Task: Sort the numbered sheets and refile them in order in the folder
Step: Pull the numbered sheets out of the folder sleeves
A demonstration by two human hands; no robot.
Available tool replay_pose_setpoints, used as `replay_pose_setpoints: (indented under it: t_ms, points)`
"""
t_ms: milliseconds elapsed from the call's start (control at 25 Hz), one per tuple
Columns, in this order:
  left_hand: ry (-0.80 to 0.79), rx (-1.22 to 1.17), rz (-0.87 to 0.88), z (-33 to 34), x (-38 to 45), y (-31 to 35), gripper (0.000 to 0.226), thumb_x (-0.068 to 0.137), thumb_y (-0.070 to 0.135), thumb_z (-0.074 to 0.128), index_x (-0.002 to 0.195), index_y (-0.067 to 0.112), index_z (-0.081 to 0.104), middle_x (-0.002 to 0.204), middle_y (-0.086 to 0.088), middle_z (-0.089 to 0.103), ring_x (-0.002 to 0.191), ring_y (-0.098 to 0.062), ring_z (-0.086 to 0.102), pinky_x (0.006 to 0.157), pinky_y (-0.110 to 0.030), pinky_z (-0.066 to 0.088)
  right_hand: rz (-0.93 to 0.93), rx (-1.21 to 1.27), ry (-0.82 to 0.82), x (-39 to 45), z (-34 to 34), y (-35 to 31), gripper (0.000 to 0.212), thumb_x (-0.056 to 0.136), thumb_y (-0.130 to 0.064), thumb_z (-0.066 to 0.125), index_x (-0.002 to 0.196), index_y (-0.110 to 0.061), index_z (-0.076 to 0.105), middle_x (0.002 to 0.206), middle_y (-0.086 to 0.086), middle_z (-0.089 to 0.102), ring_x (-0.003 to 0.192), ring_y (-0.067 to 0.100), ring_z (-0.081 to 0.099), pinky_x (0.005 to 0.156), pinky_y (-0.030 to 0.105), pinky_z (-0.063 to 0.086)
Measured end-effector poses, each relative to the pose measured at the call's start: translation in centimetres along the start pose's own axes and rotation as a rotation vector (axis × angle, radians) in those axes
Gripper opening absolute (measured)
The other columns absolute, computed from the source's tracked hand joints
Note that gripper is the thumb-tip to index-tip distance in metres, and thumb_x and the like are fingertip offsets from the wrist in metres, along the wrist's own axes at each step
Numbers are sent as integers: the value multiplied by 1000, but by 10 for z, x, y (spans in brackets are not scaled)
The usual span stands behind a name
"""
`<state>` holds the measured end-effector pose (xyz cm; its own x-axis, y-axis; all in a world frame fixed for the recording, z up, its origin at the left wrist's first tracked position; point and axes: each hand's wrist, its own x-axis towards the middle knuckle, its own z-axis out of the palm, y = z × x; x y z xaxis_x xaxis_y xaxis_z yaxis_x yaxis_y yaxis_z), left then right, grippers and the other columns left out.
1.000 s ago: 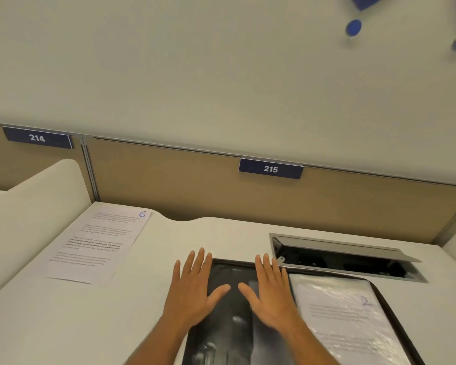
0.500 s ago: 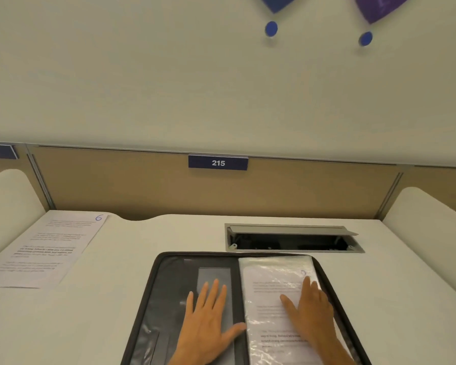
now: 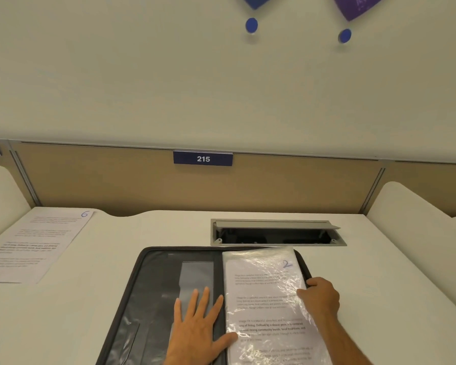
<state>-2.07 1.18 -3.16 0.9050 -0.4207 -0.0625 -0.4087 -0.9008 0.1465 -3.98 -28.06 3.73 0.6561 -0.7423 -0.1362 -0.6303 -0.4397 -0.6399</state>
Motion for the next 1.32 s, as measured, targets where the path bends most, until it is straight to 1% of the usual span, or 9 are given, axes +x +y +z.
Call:
replay_pose_setpoints:
  t_ms: [240,400,520,560,640,760,960,1120,1320]
  points:
    - [1,-26,-11,3,-1,1,87,75,94,37,131,34,65,134,-4,64,118,-32,64,111,-56,8,-56,-89,16,-2,-7,-6,14,84,-11,69,93,-19,77,86,1,73,74,22,63,75,33,57]
    - [-78,-27,-20,-5,-3,4,88,74,96,35,130,36,65,135,-3,63,119,-32,64,116,-54,-2,-99,-136,57,-17,-13,-15,14,84,-13,67,78,-25,71,73,-8,66,65,13,60,60,27,54]
    - [-21,-99,-44,-29,-7,10,89,79,90,35,153,40,31,164,4,15,152,-29,20,113,-50,-24,-130,-80,16,-25,-19,-29,15,81,-10,68,69,-19,64,69,-4,65,63,13,60,54,25,48]
    - [-9,-185,-50,-32,-3,15,91,81,85,41,156,38,20,165,10,5,154,-25,6,116,-50,-19,-118,-23,-48,-28,-22,-41,14,80,-10,69,68,-15,63,68,0,67,63,16,62,55,29,52]
    - [-30,-521,-87,-49,1,29,88,80,79,54,152,35,29,160,11,26,147,-16,25,122,-41,17,-24,197,-205,-31,-30,-66,7,82,-8,71,76,-6,68,72,8,72,66,24,70,66,38,62]
    - [39,-1104,-160,-91,9,51,87,68,84,57,137,32,49,132,12,57,112,-6,59,94,-28,54,69,456,-482,-50,-44,-104,11,89,-9,70,98,-3,68,91,15,75,84,28,75,80,42,62]
    - [106,-1422,-251,-157,11,54,65,77,65,70,127,26,54,114,2,66,92,-17,72,78,-35,62,-70,716,-820,-90,-38,-134,31,95,-35,63,106,-7,71,107,12,76,103,29,72,94,48,56]
    - [163,-1360,-352,-181,5,22,66,76,37,85,127,26,44,105,-4,65,86,-19,73,74,-35,63,-26,879,-1041,-102,-21,-144,40,94,-44,53,108,-9,65,120,20,70,120,35,64,112,59,37]
    - [211,-1143,-494,-175,6,-35,51,80,0,68,125,17,51,108,-8,64,89,-26,69,68,-39,63,-13,896,-985,-106,3,-142,42,101,-41,49,124,-9,63,115,17,73,111,35,68,105,55,47]
